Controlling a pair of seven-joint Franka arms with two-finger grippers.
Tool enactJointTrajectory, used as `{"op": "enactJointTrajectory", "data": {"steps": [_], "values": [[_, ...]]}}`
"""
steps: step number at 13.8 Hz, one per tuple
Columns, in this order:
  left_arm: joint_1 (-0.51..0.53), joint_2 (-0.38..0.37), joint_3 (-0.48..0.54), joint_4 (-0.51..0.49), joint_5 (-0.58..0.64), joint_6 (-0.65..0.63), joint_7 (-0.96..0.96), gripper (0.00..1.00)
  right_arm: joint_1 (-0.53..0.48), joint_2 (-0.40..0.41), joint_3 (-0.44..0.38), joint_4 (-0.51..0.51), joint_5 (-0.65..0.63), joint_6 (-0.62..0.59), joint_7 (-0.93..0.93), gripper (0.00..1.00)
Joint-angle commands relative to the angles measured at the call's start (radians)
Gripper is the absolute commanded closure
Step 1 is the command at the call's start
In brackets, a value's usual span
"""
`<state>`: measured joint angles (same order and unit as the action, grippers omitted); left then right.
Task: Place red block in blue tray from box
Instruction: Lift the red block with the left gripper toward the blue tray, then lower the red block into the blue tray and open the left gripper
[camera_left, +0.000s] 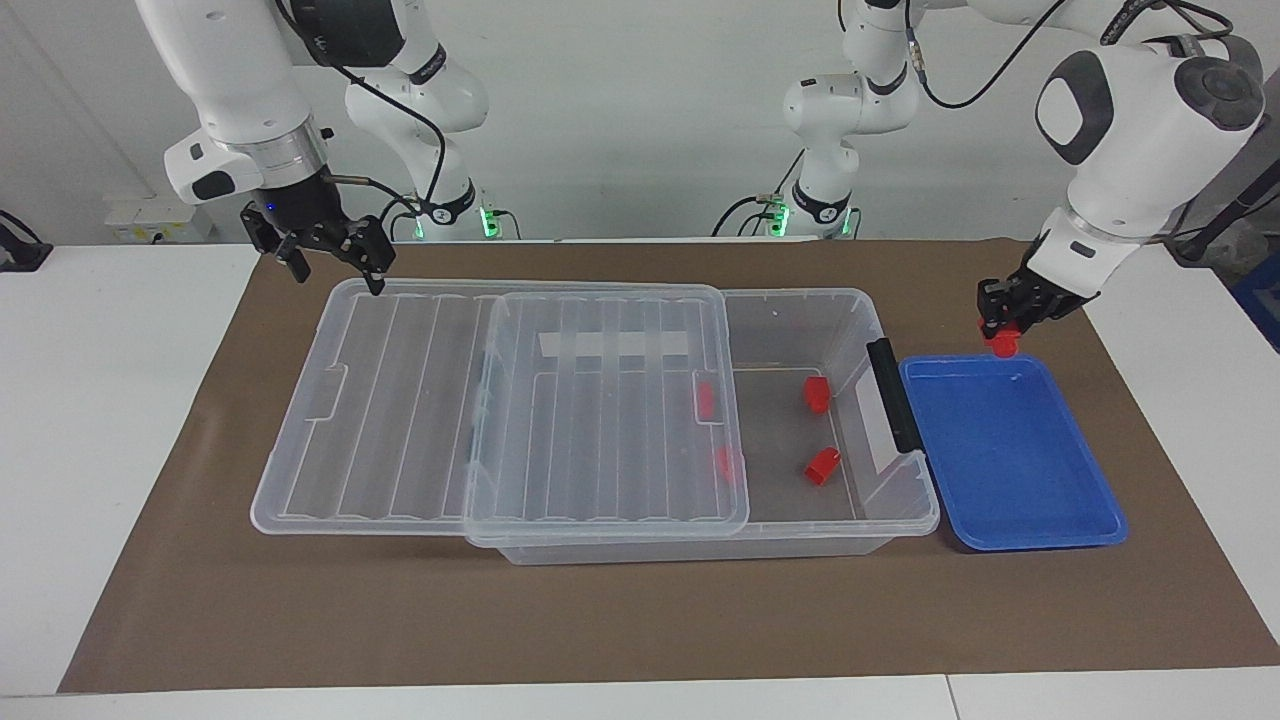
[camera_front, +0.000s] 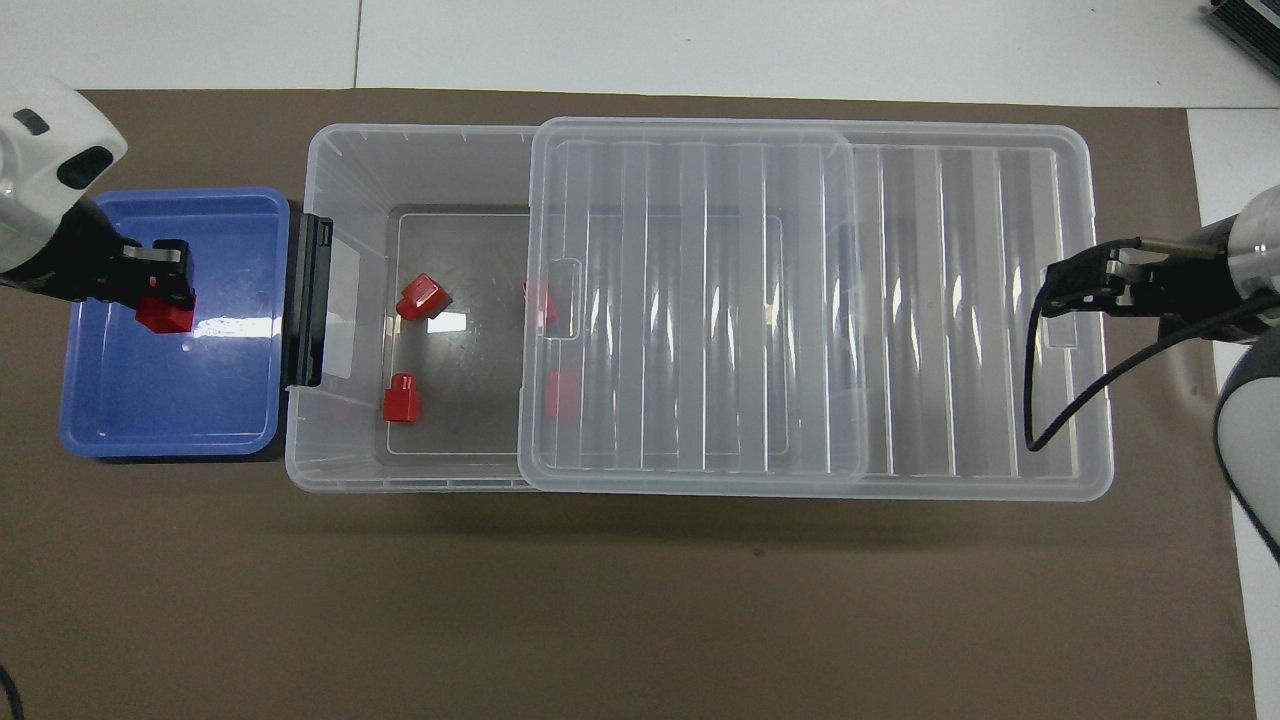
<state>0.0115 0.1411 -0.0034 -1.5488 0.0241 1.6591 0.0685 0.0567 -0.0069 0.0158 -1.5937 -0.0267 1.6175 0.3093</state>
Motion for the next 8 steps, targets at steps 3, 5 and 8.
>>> {"op": "enactJointTrajectory", "data": {"steps": [3,5,8], "values": [[0.117,-0.092,-0.006,-0.302,-0.016,0.292,0.183,1.0,-0.006,-0.021,0.003,-0.023,0.013,0.01,0.004,0.0],[0.13,-0.077,-0.006,-0.342,-0.016,0.376,0.212,1.0,-0.006,-0.021,0.003,-0.023,0.013,0.01,0.004,0.0],[0.15,-0.039,-0.006,-0.451,-0.016,0.597,0.212,1.0,-0.006,-0.021,0.003,-0.023,0.013,0.01,0.004,0.0]]}}
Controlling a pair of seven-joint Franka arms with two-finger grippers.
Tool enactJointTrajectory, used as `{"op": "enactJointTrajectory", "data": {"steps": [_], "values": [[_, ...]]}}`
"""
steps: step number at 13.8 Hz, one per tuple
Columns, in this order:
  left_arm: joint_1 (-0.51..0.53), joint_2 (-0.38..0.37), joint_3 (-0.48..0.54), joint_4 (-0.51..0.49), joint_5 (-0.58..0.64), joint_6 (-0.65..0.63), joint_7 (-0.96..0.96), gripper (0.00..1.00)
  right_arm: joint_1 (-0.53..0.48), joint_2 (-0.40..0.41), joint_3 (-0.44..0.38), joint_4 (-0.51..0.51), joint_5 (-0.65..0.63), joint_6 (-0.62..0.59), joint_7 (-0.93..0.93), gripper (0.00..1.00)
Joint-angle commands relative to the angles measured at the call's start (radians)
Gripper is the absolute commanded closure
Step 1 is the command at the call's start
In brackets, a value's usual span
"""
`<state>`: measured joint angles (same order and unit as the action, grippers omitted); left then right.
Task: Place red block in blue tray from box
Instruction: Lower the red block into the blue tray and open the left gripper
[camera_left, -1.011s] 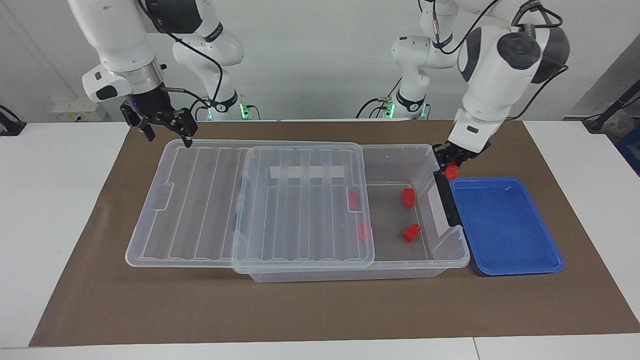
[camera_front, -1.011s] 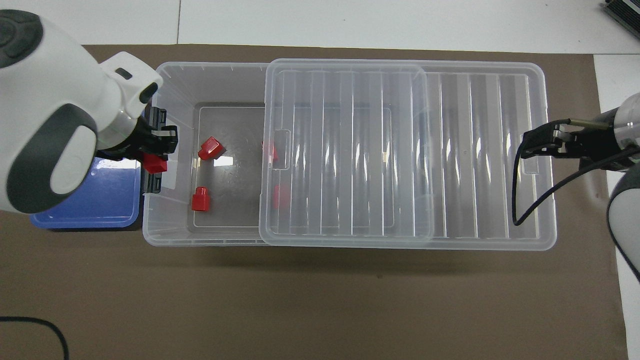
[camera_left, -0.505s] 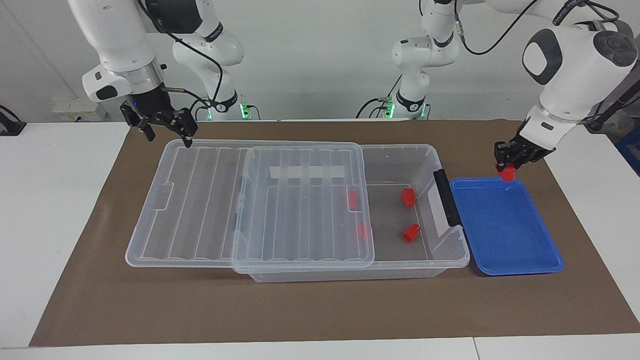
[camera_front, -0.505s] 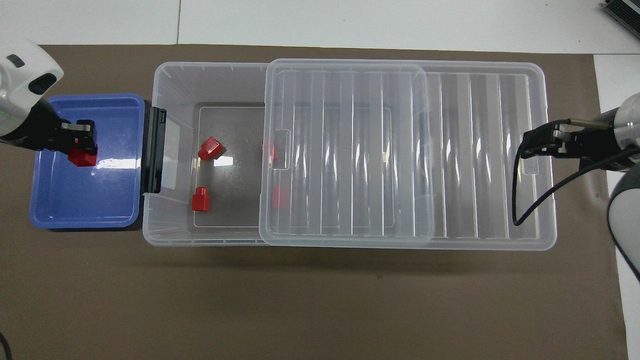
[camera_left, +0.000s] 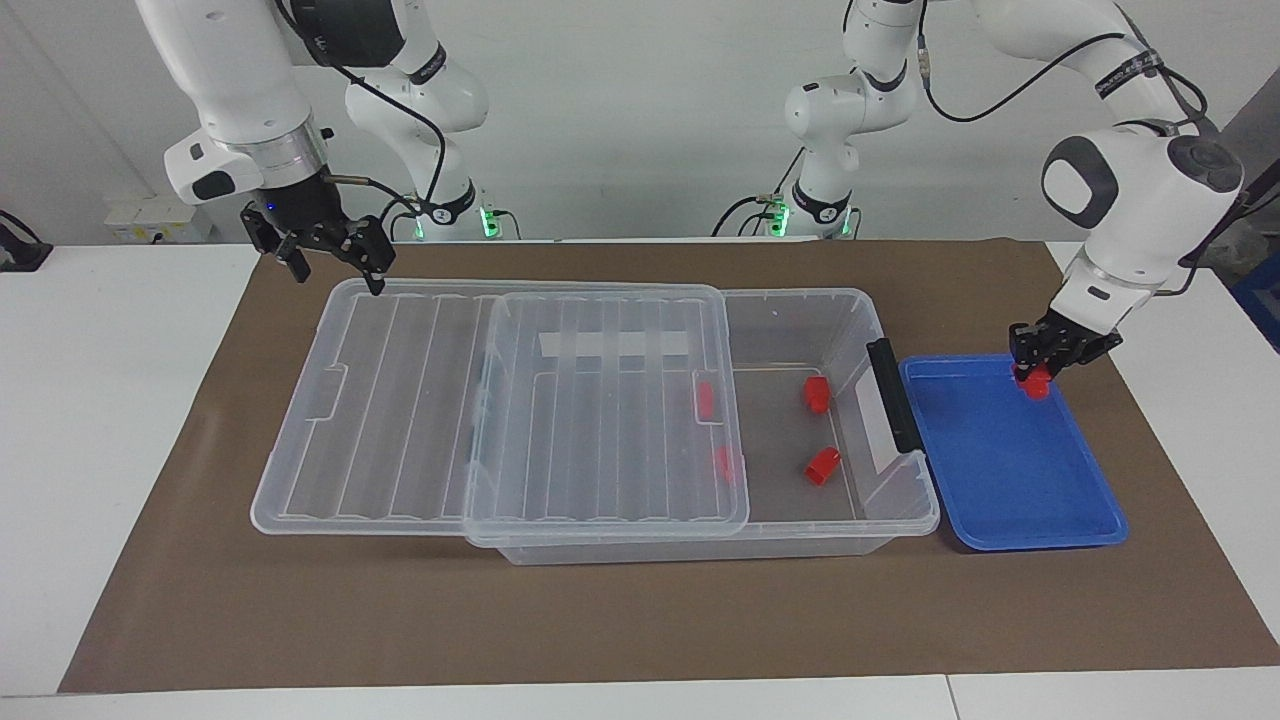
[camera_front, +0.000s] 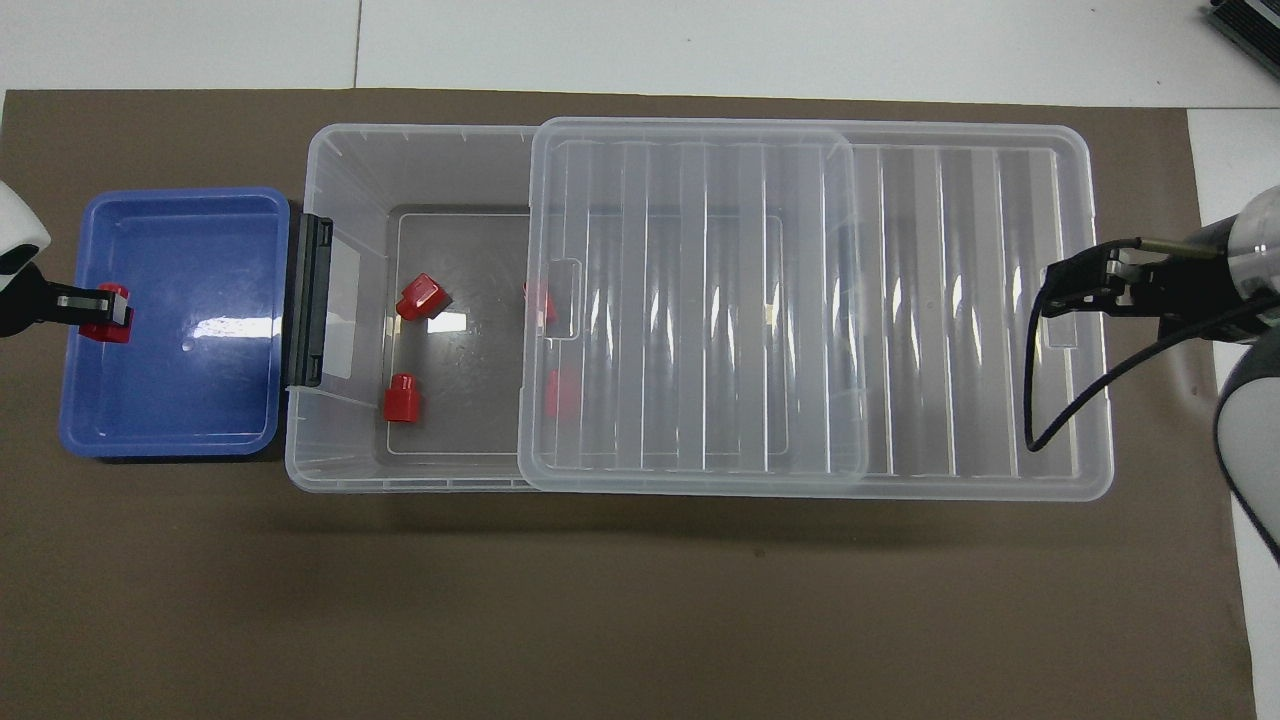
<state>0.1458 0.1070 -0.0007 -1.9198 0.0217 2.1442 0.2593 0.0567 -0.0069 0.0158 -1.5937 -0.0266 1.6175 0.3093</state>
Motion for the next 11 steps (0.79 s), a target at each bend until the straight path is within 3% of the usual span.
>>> {"op": "enactJointTrajectory", "data": {"steps": [1,6,11], "values": [[0.014,0.016,-0.009,-0.081,-0.014,0.129,0.02,1.0,-0.006,-0.021,0.003,-0.023,0.013,0.01,0.004,0.0],[0.035,0.14,-0.009,-0.085,-0.039,0.252,0.02,1.0,-0.006,-0.021,0.003,-0.023,0.013,0.01,0.004,0.0],[0.06,0.183,-0.009,-0.091,-0.039,0.29,0.018,1.0,-0.006,-0.021,0.003,-0.023,0.013,0.01,0.004,0.0]]}}
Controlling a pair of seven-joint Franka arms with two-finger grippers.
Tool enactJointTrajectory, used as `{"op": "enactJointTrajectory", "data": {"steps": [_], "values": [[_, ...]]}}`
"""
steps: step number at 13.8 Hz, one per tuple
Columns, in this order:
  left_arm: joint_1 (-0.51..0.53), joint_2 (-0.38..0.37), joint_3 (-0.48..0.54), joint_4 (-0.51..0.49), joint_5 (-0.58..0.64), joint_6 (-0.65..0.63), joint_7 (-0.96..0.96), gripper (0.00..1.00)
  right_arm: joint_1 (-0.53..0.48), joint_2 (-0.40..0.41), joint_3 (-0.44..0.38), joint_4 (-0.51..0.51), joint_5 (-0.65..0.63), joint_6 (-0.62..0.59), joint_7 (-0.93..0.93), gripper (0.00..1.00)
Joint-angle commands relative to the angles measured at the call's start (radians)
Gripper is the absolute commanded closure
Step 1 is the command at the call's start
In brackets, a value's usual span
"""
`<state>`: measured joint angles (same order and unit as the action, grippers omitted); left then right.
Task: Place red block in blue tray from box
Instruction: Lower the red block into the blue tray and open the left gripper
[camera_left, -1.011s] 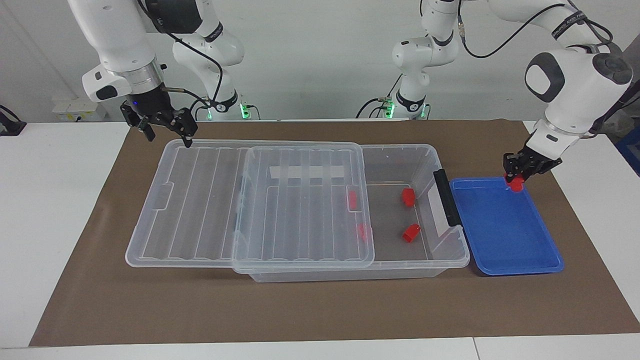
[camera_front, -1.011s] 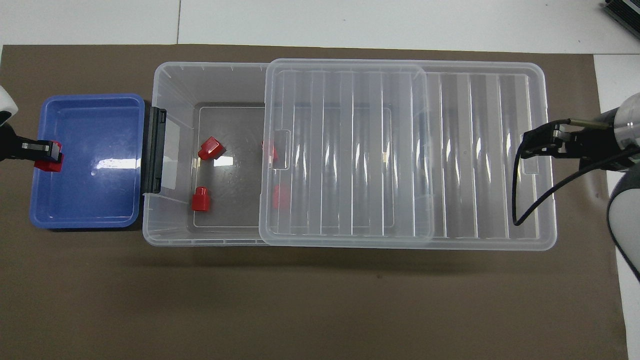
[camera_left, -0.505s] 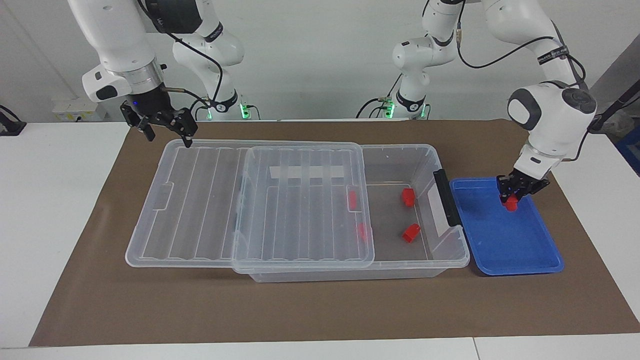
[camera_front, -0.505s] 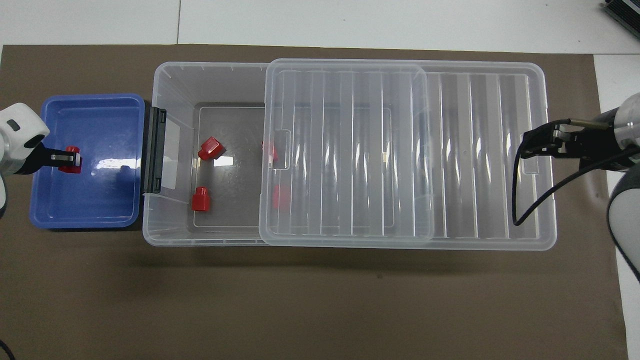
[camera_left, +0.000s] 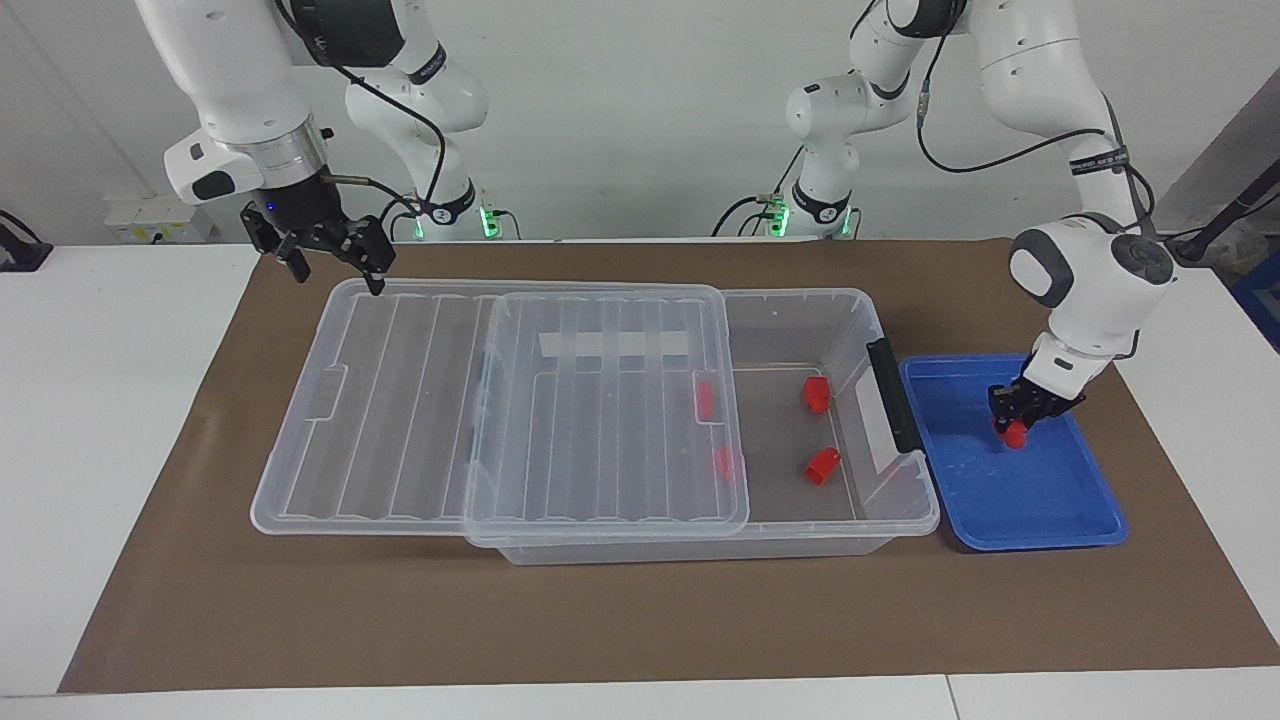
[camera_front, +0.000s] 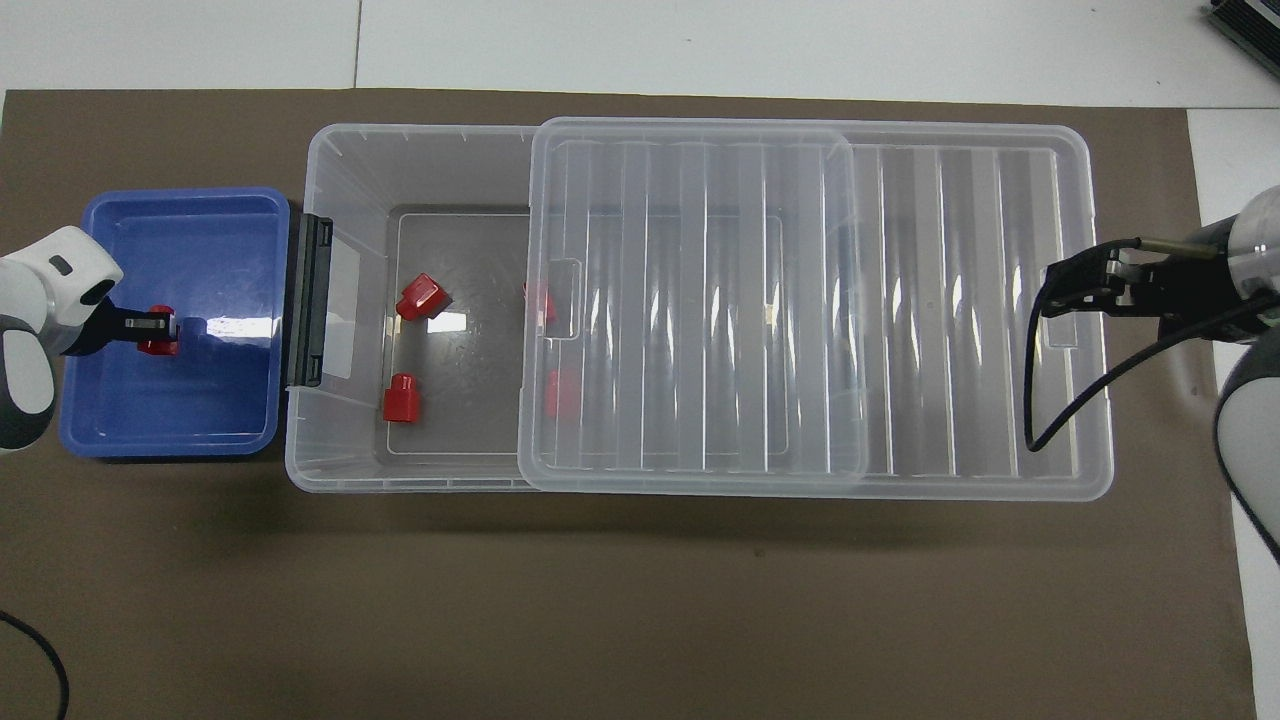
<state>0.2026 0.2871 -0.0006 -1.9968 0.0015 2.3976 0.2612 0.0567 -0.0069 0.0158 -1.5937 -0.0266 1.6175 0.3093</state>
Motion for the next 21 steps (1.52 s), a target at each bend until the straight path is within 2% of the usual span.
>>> {"op": "enactJointTrajectory", "data": {"steps": [1,10,11,12,15,17,21], "values": [[0.003,0.003,-0.009,-0.022,-0.02,0.047,0.015,1.0,-0.006,-0.021,0.003,-0.023,0.013,0.01,0.004,0.0],[-0.015,0.034,-0.01,-0.04,-0.02,0.124,0.001,1.0,-0.006,-0.021,0.003,-0.023,0.013,0.01,0.004,0.0],[-0.015,0.034,-0.01,-0.04,-0.02,0.126,0.001,0.74,-0.006,-0.021,0.003,-0.023,0.013,0.01,0.004,0.0],[-0.015,0.034,-0.01,-0.04,-0.02,0.127,0.006,0.4,-0.006,-0.021,0.003,-0.023,0.013,0.01,0.004,0.0],[-0.002,0.027,-0.01,-0.033,-0.02,0.107,0.01,0.0,-0.006,-0.021,0.003,-0.023,0.013,0.01,0.004,0.0],[-0.003,0.011,-0.01,0.018,-0.02,0.019,0.007,0.0,-0.006,-0.021,0.003,-0.023,0.013,0.01,0.004,0.0],[-0.017,-0.052,-0.027,0.186,-0.018,-0.262,-0.002,0.0,-0.006,-0.021,0.003,-0.023,0.013,0.01,0.004,0.0]]}}
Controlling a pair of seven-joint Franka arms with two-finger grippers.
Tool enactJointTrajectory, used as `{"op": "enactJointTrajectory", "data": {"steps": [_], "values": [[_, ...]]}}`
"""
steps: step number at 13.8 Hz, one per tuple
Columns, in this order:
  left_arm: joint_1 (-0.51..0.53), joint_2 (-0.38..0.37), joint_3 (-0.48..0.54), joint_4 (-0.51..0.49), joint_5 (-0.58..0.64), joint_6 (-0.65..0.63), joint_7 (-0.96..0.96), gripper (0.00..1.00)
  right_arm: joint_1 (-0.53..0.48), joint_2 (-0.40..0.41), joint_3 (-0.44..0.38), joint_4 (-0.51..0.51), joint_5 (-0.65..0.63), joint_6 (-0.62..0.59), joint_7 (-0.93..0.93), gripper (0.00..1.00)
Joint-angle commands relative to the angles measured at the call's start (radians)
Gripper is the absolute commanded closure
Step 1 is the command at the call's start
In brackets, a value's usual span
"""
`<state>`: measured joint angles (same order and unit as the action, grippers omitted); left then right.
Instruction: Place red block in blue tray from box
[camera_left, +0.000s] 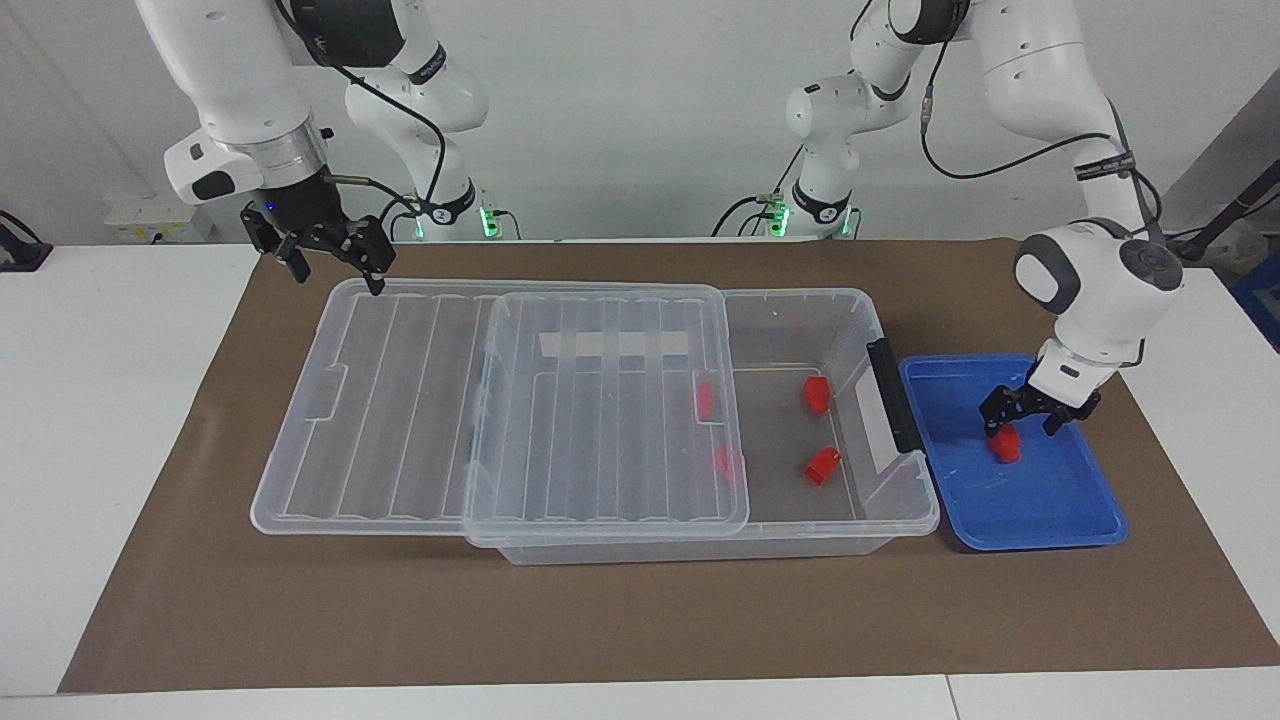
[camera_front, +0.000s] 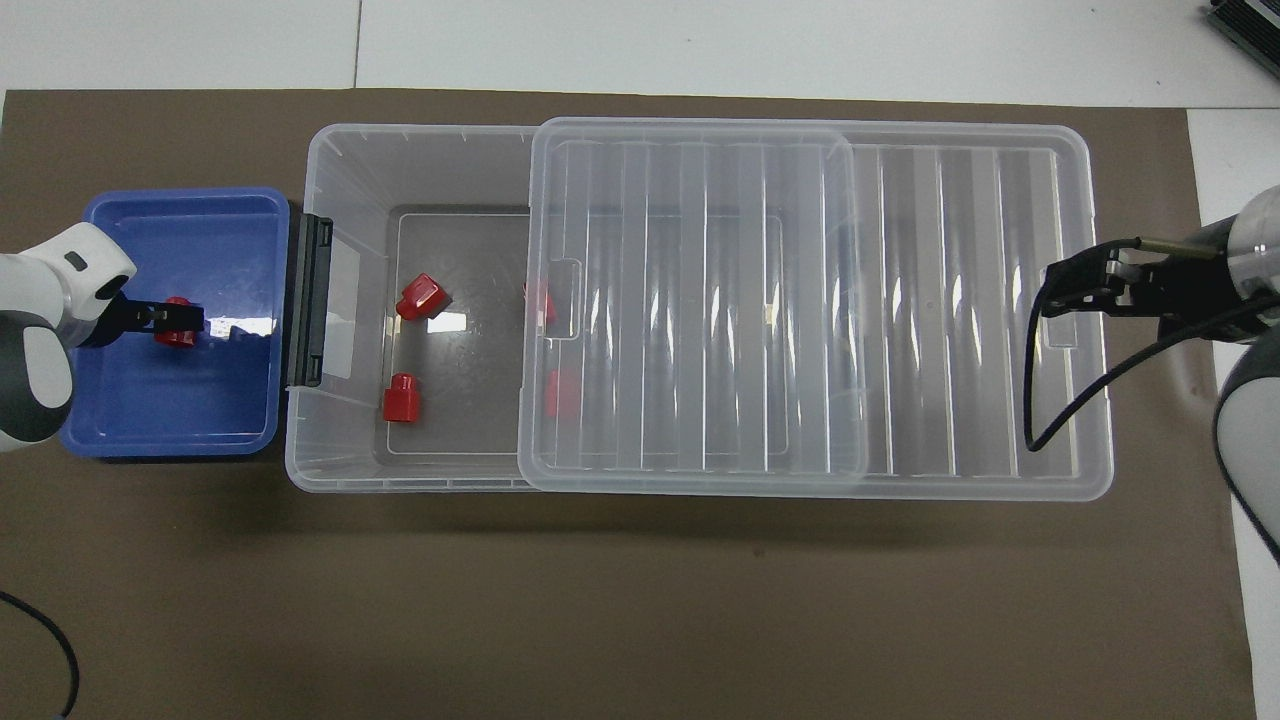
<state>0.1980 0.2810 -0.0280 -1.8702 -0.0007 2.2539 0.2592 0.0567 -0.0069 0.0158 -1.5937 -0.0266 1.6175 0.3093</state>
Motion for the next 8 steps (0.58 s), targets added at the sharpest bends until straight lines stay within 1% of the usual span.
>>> {"op": "enactJointTrajectory", "data": {"steps": [1,2,5,6,8], "values": [[-0.012,-0.077,-0.009,0.084,-0.016,-0.166,0.0,0.0,-0.006,-0.021,0.003,-0.023,0.013,0.01,0.004,0.0],[-0.012,-0.11,-0.015,0.111,-0.016,-0.221,0.0,0.0,-0.006,-0.021,0.003,-0.023,0.013,0.01,0.004,0.0],[-0.012,-0.147,-0.035,0.279,-0.016,-0.48,-0.003,0.0,-0.006,-0.021,0.003,-0.023,0.013,0.01,0.004,0.0],[-0.015,-0.172,-0.047,0.313,-0.018,-0.541,-0.015,0.0,-0.006,-0.021,0.003,-0.023,0.013,0.01,0.004,0.0],[-0.029,-0.23,-0.081,0.321,-0.022,-0.6,-0.156,0.0,-0.006,-0.021,0.003,-0.023,0.013,0.01,0.004,0.0]]}}
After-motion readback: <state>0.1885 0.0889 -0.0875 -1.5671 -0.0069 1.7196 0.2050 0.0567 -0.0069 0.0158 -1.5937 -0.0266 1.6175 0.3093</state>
